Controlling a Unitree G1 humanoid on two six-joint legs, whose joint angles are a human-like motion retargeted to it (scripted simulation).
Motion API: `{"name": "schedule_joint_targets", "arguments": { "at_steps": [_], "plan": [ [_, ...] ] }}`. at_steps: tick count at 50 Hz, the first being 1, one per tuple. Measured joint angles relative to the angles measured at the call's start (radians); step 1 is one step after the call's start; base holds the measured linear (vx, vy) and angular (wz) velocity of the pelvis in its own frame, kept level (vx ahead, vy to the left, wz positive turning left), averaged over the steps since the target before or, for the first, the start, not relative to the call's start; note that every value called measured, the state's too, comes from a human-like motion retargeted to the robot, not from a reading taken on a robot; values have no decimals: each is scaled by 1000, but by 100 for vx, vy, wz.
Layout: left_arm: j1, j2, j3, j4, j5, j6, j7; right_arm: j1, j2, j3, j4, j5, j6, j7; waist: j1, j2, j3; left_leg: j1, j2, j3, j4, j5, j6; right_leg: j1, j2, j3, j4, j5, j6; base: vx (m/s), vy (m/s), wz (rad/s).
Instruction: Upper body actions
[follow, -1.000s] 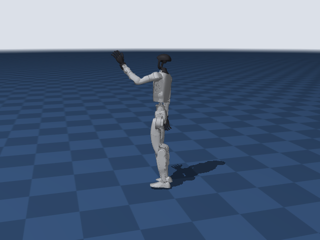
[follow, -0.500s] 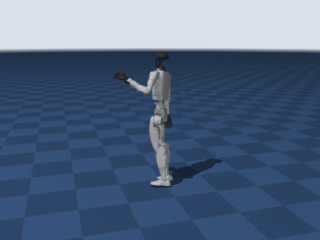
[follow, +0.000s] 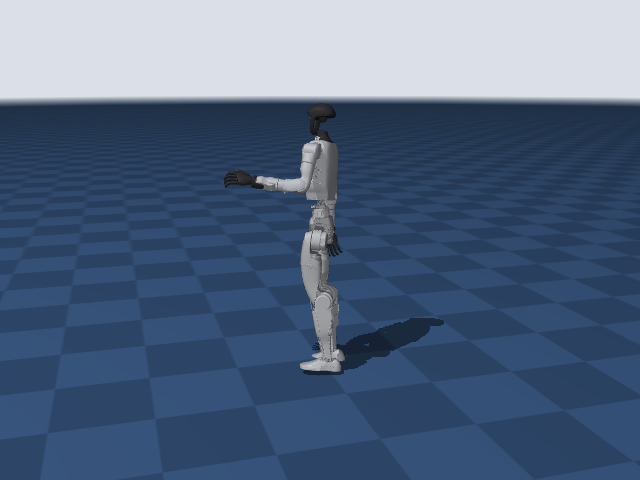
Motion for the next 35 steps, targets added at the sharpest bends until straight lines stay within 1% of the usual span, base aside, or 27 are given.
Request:
{"name": "schedule_joint_targets", "arguments": {
  "at_steps": [4,8,10,13,15,18,20,22,23,24,26,28,30,32,33,35],
  "plan": [
    [-50,54,81,-119,-84,-86,267,2,-1,1,8,13,3,-9,15,-2,1,-1,-2,-6,0,1,0,3,-1,-5,-1,-3,0,-1,0,4],
    [-95,103,203,-144,-114,-103,458,6,-2,10,9,-3,5,-7,20,1,-9,-3,-5,-7,1,1,0,3,-1,-7,-3,-4,-2,0,0,0],
    [-124,126,271,-91,-94,-95,527,5,-2,14,7,-13,4,-3,18,3,-15,-4,-5,-8,1,0,0,3,-1,-7,-3,-5,-2,0,0,0],
    [-196,161,352,104,-132,-52,575,1,-1,17,4,-25,1,3,15,7,-25,-6,-6,-9,2,-1,-1,2,0,-9,-4,-6,-3,0,0,0],
    [-252,159,383,244,-265,-18,535,2,0,15,1,-28,-2,5,16,9,-33,-7,-6,-9,2,-2,-1,1,1,-9,-3,-7,-4,0,0,0],
    [-307,145,415,397,-609,35,403,2,1,14,-1,-26,-5,8,11,12,-35,-5,-5,-9,2,-3,0,1,2,-7,-3,-7,-4,0,0,0],
    [-315,127,429,412,-754,13,334,-2,2,16,0,-28,-5,10,4,13,-33,-3,-3,-6,1,-5,0,-1,4,-4,-2,-7,-3,0,0,0],
    [-296,112,427,369,-752,-75,369,-1,2,18,0,-29,-6,7,-1,13,-31,-1,-1,-2,0,-6,0,-3,4,0,-1,-6,-2,0,0,0],
    [-283,104,417,336,-705,-126,408,-3,2,19,3,-27,-6,5,-3,13,-29,0,0,0,0,-7,0,-3,4,2,0,-6,-2,0,0,0],
    [-270,97,403,299,-643,-159,443,-3,2,18,5,-23,-7,2,-4,10,-26,1,-1,1,0,-8,0,-3,4,3,0,-5,-2,0,0,0],
    [-252,84,361,217,-514,-204,483,-3,3,16,12,-12,-8,-2,-6,4,-21,4,-1,1,0,-8,1,-1,3,4,0,-5,-2,0,-3,0],
    [-248,68,302,132,-437,-253,451,-3,4,11,19,-1,-8,-1,-7,-3,-17,5,-2,0,0,-8,1,1,2,2,1,-6,-2,-2,-6,5],
    [-258,47,222,55,-436,-307,342,-3,4,7,25,8,-8,-1,-10,-8,-16,5,-2,-2,0,-7,1,2,2,0,0,-5,-1,-1,-6,6],
    [-273,37,131,1,-516,-337,149,-3,3,7,28,17,-6,-2,-14,-10,-18,4,-1,-3,0,-7,2,2,4,-1,0,-5,-1,0,-3,2],
    [-283,33,81,-14,-577,-334,47,-3,2,9,30,20,-5,-2,-17,-10,-20,4,-1,-3,0,-7,2,1,4,-1,-1,-5,-2,0,0,0],
    [-319,23,-34,-17,-708,-299,-148,-1,-1,16,30,22,-2,-1,-20,-8,-28,2,0,-2,0,-7,2,-1,6,0,-1,-5,-2,0,0,0]
  ]
}}
